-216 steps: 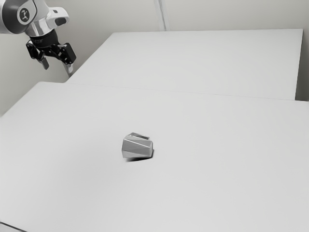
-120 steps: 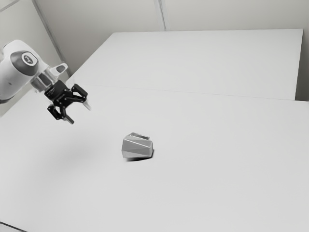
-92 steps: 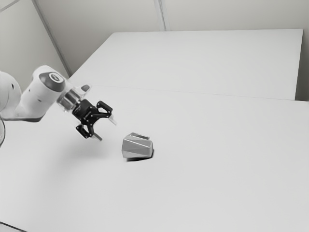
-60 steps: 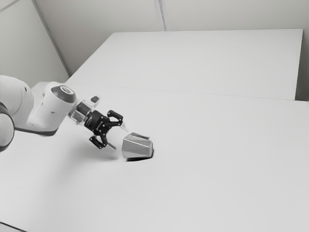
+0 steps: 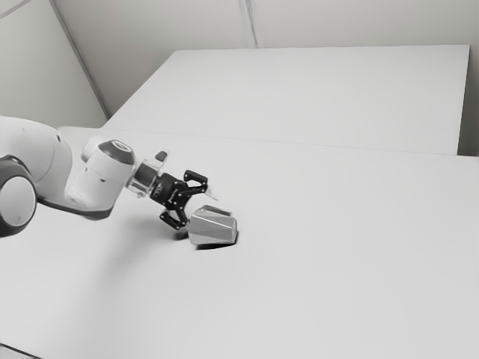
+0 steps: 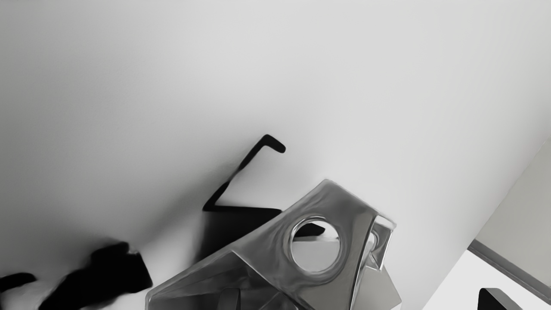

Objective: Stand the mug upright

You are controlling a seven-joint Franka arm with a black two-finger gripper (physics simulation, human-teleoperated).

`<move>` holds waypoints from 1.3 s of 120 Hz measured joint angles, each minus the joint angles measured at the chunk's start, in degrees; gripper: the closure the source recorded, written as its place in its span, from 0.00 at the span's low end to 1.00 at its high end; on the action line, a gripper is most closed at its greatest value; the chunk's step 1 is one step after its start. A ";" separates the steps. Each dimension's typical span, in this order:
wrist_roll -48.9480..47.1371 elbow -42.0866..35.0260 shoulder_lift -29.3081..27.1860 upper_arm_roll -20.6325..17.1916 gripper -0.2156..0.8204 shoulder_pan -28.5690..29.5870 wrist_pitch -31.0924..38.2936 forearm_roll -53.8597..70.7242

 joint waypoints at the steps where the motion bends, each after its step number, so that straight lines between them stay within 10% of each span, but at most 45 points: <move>1: 0.04 0.01 0.02 -0.01 0.21 -0.02 0.04 -0.09; 27: 0.60 0.28 0.05 -0.03 0.68 -0.85 0.68 -0.87; 49: 0.76 2.03 -0.05 -1.48 0.87 -1.10 1.19 -1.99; 87: -0.02 2.30 -2.43 -2.18 0.95 -2.47 2.18 1.55; 156: -6.50 -4.32 -15.28 -2.22 0.97 -9.68 9.37 54.21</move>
